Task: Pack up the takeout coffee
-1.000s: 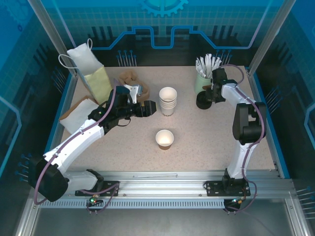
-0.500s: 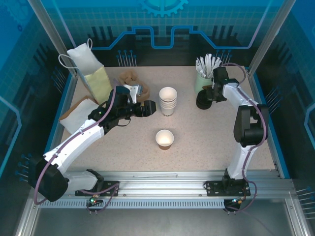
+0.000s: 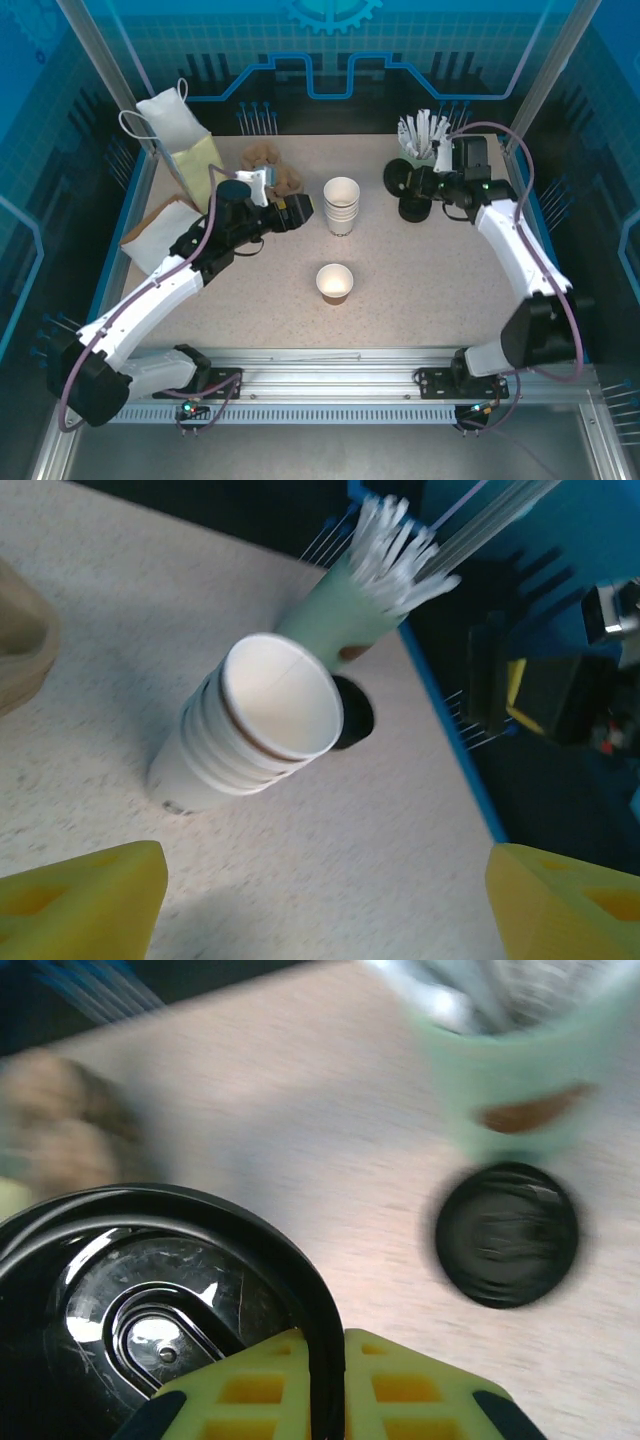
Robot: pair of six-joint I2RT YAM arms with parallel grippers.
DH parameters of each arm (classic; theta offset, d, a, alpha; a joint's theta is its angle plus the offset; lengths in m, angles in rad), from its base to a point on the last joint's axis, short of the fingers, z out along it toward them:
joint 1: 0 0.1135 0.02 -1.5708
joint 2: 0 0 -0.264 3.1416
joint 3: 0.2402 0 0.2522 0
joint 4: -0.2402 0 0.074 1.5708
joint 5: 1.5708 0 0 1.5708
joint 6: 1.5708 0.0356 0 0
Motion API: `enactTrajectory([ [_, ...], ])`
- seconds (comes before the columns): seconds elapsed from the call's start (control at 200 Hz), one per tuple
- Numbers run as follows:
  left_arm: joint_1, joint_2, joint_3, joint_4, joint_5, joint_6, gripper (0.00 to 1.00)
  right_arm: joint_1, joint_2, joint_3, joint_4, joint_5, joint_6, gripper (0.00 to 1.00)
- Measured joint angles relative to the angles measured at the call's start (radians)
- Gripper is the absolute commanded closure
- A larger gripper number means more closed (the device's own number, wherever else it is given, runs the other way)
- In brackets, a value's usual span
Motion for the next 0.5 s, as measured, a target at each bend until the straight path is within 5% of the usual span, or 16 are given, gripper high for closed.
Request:
enactTrajectory([
  [0.21,0.000,-0.012,-0.032,0.229,0.023,-0.194,0.13,0.164,-0.127,-0.109,0.327,-0.154,0.258,0.87],
  [0.5,0.000,0.012,-0.032,0.459,0.037,-0.412,0.05,0.295,-0.090,-0.212,0.677,-0.178,0.527,0.87],
])
